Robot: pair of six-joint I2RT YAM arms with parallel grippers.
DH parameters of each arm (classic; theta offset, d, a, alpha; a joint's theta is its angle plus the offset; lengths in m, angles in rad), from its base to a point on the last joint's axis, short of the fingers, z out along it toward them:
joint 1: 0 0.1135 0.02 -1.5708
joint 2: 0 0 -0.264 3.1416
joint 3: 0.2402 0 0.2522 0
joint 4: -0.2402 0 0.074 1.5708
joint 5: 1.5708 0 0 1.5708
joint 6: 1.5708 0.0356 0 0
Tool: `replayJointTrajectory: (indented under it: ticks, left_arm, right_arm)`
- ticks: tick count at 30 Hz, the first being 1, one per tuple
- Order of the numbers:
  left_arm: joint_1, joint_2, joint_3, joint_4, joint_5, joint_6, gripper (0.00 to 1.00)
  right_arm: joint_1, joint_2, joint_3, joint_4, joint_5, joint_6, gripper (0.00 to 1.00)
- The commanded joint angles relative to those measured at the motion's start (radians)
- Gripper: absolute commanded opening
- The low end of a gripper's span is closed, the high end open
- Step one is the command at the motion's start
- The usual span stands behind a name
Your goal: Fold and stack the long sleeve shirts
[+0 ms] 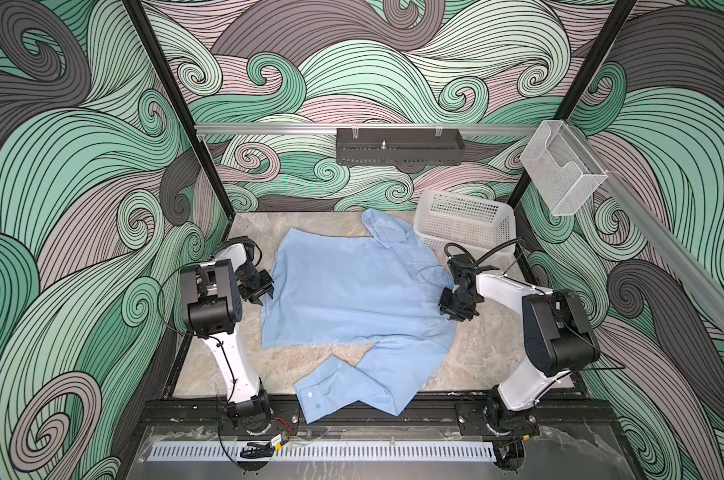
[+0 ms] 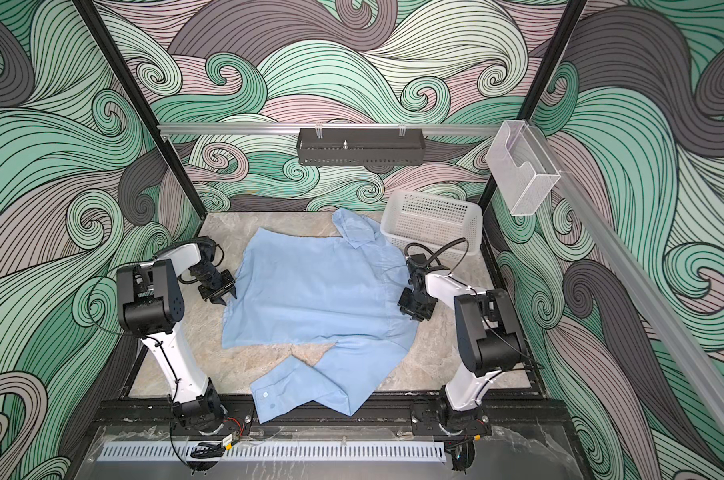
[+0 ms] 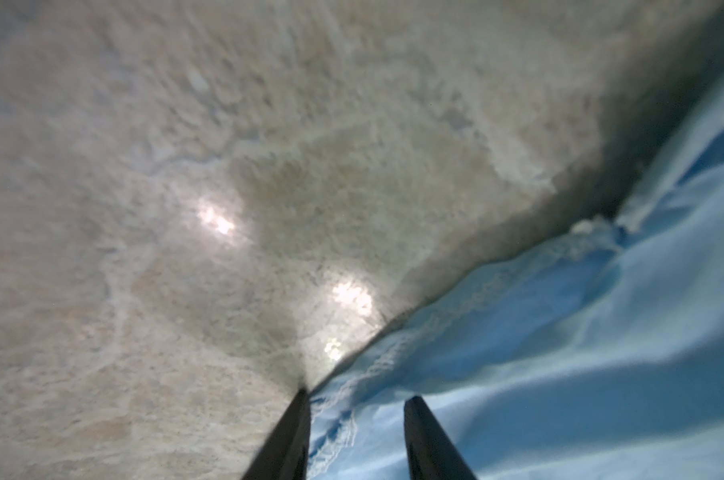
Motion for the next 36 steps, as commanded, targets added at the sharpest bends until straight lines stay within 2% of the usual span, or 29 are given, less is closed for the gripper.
replayJointTrajectory:
  ticks: [1, 9, 14, 17, 19, 20, 21, 23, 27, 32, 35, 36]
  left_arm:
    - [-0.009, 0.028, 0.034, -0.030, 0.007, 0.008, 0.30]
    - [-0.010, 0.005, 0.034, -0.037, -0.040, 0.007, 0.00]
    - [0.009, -0.077, 0.038, -0.081, -0.201, -0.004, 0.00]
    - [0.027, -0.078, 0.057, -0.115, -0.250, -0.001, 0.00]
    - [0.034, -0.063, 0.064, -0.122, -0.241, 0.001, 0.00]
    - [0.034, -0.053, 0.065, -0.124, -0.229, 0.001, 0.03]
    - [0.034, -0.044, 0.067, -0.126, -0.213, 0.002, 0.09]
    - [0.034, -0.037, 0.066, -0.122, -0.166, 0.004, 0.28]
    - [0.032, -0.103, 0.065, -0.098, -0.078, 0.002, 0.50]
    - [0.011, -0.232, 0.018, -0.113, 0.072, -0.039, 0.53]
    - [0.011, -0.382, -0.135, -0.067, 0.136, -0.104, 0.56]
    - [0.011, -0.441, -0.191, -0.050, 0.146, -0.131, 0.62]
  right_arm:
    - [-0.009, -0.006, -0.023, -0.040, 0.045, -0.010, 0.33]
    - [-0.018, -0.012, -0.031, -0.041, 0.043, -0.011, 0.33]
    - [-0.026, -0.021, -0.046, -0.043, 0.057, -0.014, 0.33]
    - [-0.030, -0.018, -0.052, -0.042, 0.061, -0.015, 0.32]
    - [-0.031, -0.014, -0.052, -0.043, 0.060, -0.016, 0.32]
    - [-0.033, -0.012, -0.052, -0.043, 0.056, -0.015, 0.32]
    - [-0.033, -0.013, -0.049, -0.044, 0.055, -0.016, 0.32]
    - [-0.032, -0.022, -0.048, -0.044, 0.049, -0.015, 0.32]
    - [-0.029, -0.064, -0.041, -0.052, 0.021, -0.034, 0.33]
    - [-0.020, -0.144, -0.019, -0.114, 0.033, -0.045, 0.43]
    - [-0.025, -0.218, -0.039, -0.133, 0.034, -0.015, 0.50]
    - [-0.026, -0.250, -0.054, -0.132, 0.028, 0.004, 0.54]
